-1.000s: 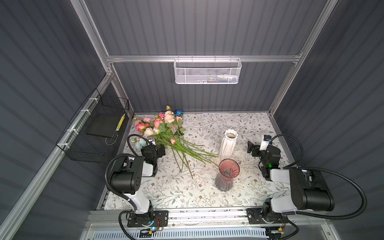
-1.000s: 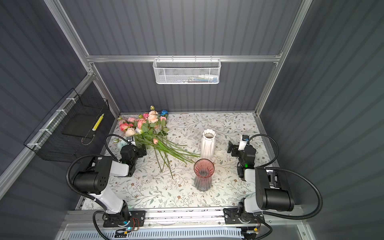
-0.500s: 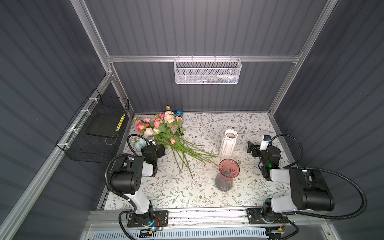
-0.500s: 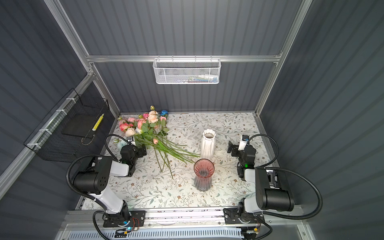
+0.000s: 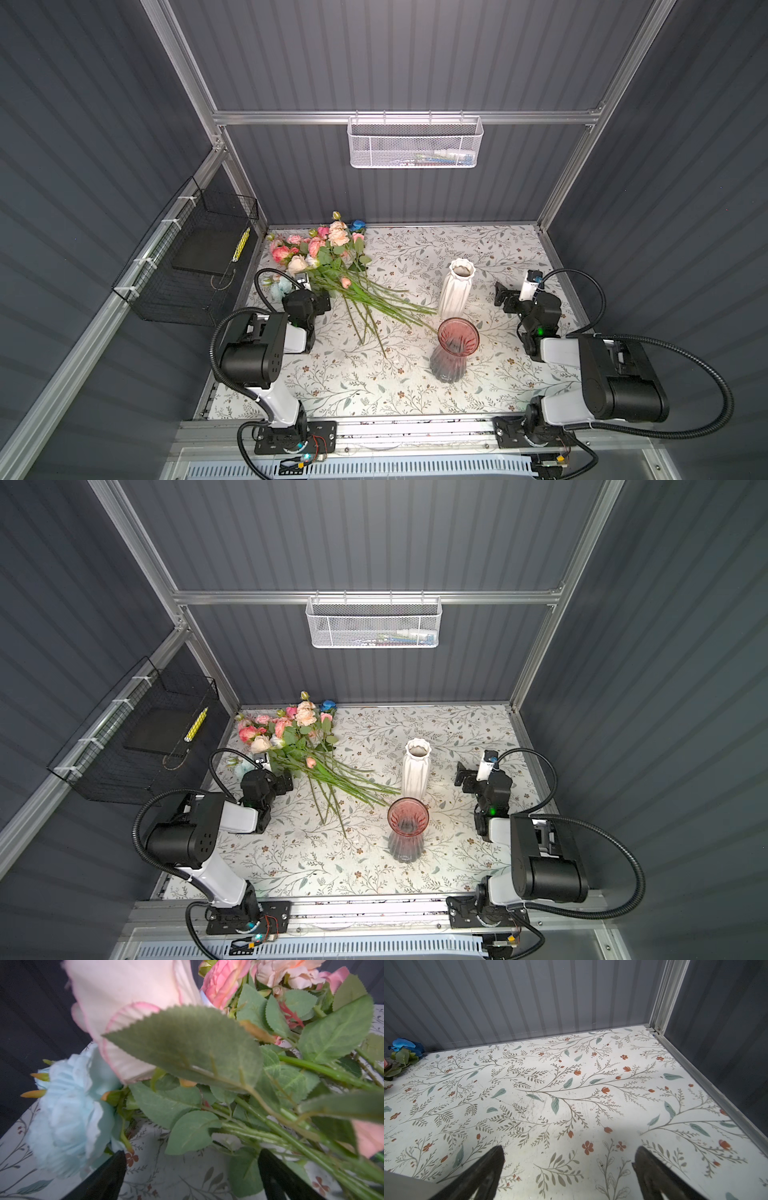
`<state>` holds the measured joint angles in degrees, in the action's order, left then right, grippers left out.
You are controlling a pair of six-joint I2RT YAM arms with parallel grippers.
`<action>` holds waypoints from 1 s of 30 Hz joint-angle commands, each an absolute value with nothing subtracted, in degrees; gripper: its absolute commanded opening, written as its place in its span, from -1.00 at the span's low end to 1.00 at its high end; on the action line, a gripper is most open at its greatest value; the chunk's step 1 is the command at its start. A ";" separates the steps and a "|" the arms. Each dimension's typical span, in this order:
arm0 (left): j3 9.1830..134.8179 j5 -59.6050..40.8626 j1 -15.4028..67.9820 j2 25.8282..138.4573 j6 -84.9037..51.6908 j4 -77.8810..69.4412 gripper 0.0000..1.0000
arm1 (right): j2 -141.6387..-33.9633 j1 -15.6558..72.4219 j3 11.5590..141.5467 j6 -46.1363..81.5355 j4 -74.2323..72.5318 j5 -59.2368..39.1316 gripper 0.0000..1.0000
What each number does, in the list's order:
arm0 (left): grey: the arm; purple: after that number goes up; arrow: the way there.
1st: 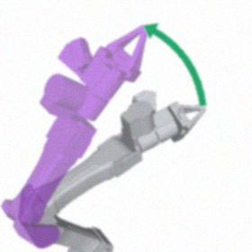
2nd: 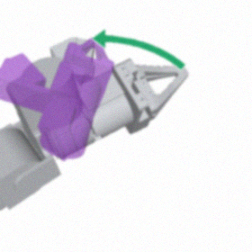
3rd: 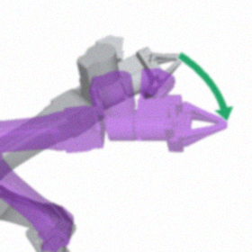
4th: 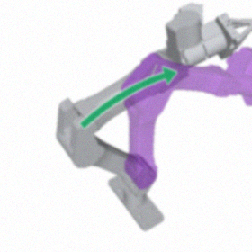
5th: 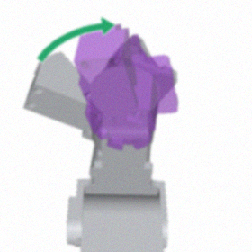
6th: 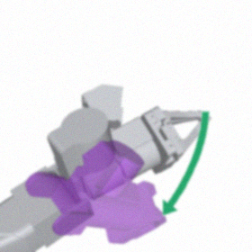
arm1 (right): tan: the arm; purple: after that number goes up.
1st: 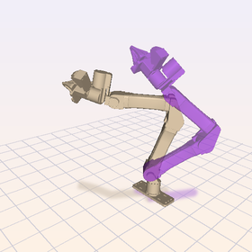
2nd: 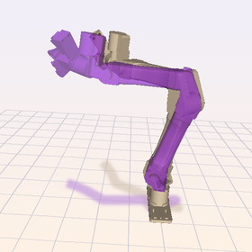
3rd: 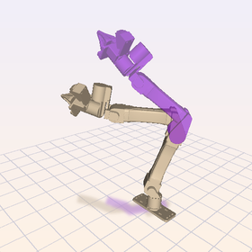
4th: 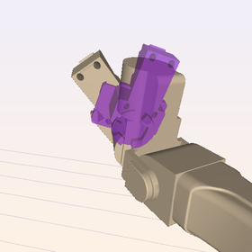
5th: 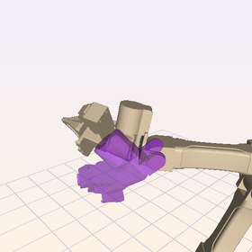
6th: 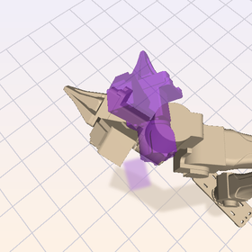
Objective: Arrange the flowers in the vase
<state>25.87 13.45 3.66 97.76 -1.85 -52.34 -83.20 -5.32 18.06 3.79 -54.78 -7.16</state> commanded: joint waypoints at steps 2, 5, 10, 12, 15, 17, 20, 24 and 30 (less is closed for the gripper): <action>26.53 14.15 3.87 98.26 -0.77 -52.91 0.99 | -83.41 -5.49 18.90 3.15 -55.06 -7.33 0.98; 26.50 14.06 3.87 98.26 -0.79 -52.91 0.99 | -83.41 -5.54 18.90 3.12 -55.06 -7.30 0.98; 26.54 14.08 3.87 98.26 -0.75 -52.90 0.99 | -83.49 -5.54 18.94 3.24 -55.02 -7.17 0.98; 26.54 14.07 3.89 98.24 -0.75 -52.91 0.99 | -83.46 -5.61 19.07 3.34 -54.85 -7.17 0.98; 26.72 14.13 3.92 98.30 -0.79 -52.65 0.99 | -83.59 -5.71 19.16 3.43 -54.76 -7.33 0.98; 26.63 14.13 3.87 98.26 -0.79 -52.72 0.99 | -83.59 -5.79 19.12 3.51 -54.82 -7.47 0.98; 26.37 14.19 3.87 98.04 -0.79 -53.31 0.99 | -83.11 -5.79 18.72 3.91 -55.37 -6.51 0.98; 28.70 16.79 3.87 95.06 -2.09 -46.51 1.00 | -79.07 -5.73 19.26 4.96 -50.83 -3.52 0.98; 30.38 17.61 3.88 90.17 -2.17 -39.58 0.99 | -70.82 -5.74 22.95 6.17 -38.29 -0.14 0.98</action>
